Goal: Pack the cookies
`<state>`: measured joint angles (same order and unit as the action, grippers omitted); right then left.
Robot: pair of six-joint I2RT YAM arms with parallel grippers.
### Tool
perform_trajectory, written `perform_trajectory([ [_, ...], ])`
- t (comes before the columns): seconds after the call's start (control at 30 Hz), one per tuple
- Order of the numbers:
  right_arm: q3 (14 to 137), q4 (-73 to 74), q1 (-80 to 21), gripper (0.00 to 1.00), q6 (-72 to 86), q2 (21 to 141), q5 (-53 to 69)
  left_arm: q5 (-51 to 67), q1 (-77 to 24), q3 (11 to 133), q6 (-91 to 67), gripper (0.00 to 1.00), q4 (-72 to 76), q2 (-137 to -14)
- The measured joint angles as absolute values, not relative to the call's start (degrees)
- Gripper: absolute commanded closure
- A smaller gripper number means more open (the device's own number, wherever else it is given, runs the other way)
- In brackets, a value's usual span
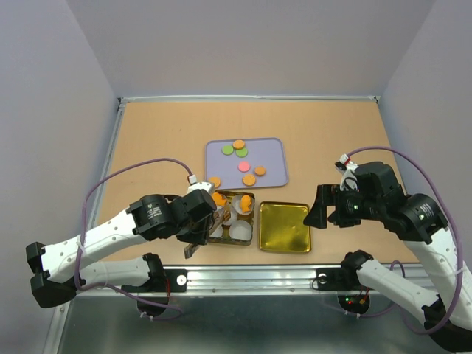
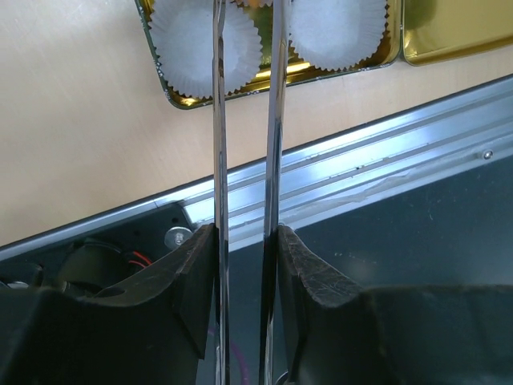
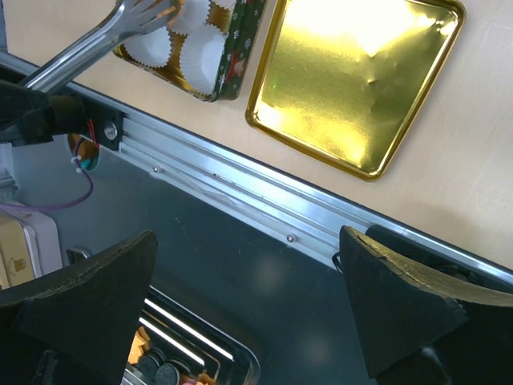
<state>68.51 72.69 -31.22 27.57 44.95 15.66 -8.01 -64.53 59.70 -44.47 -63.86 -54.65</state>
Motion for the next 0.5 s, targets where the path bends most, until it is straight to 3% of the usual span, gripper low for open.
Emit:
perform_trajectory([
  [0.5, 68.38, 72.88, -31.2, 0.0, 28.29, 44.64, 15.68, -10.07, -64.53, 59.61, -46.61, 0.99, -62.33, -55.68],
])
